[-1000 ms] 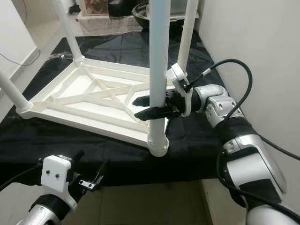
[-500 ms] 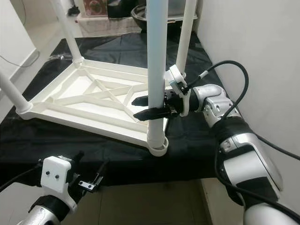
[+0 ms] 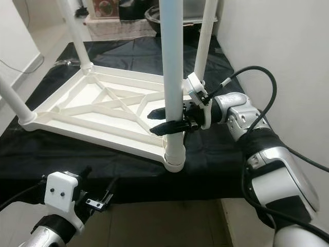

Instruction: Building children table

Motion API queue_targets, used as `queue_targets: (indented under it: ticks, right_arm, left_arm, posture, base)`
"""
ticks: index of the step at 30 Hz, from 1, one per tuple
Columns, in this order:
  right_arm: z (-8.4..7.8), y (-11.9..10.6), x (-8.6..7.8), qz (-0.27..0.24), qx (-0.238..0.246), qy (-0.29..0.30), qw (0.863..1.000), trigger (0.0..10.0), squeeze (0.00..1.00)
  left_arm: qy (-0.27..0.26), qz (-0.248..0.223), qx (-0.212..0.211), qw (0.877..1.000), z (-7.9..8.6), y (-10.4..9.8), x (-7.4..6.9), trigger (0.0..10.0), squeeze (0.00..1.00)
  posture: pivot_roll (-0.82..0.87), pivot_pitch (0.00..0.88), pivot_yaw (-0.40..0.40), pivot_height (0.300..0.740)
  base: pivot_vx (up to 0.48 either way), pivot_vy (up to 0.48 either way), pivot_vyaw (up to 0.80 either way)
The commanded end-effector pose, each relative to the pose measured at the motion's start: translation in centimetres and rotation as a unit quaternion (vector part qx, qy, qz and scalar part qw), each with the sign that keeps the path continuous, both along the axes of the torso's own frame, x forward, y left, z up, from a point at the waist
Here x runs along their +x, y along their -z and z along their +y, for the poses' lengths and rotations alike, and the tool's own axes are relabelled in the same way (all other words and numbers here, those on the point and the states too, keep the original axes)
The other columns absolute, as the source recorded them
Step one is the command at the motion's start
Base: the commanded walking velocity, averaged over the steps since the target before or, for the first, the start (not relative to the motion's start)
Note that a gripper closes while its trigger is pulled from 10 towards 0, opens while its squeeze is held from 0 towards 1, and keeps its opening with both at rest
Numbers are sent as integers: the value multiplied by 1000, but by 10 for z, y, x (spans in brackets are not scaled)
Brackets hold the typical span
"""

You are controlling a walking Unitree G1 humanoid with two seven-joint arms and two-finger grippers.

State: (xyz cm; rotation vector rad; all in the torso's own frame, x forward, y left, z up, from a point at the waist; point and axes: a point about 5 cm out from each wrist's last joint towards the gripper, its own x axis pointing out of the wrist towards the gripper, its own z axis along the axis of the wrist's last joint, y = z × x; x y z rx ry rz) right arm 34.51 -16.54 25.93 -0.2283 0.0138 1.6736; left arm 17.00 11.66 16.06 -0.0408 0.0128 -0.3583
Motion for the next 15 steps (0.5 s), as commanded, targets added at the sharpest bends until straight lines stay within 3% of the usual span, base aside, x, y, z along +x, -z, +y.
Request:
queue_targets:
  ticks: [1,15]
  right_arm:
    - [4,8,-3,15,-5,-15,1000,10000,0]
    - [15,26,4,13,-2,-6,1000,10000,0]
  left_arm:
    - [-1,6,4,1000,1,3,-1,10000,0]
    - [-3,2,5,1000,0,2,-1,10000,0]
  posture:
    - [108,147,42,740]
    - [115,138,33,740]
  base:
    - [0,0,0]
    - [0,0,0]
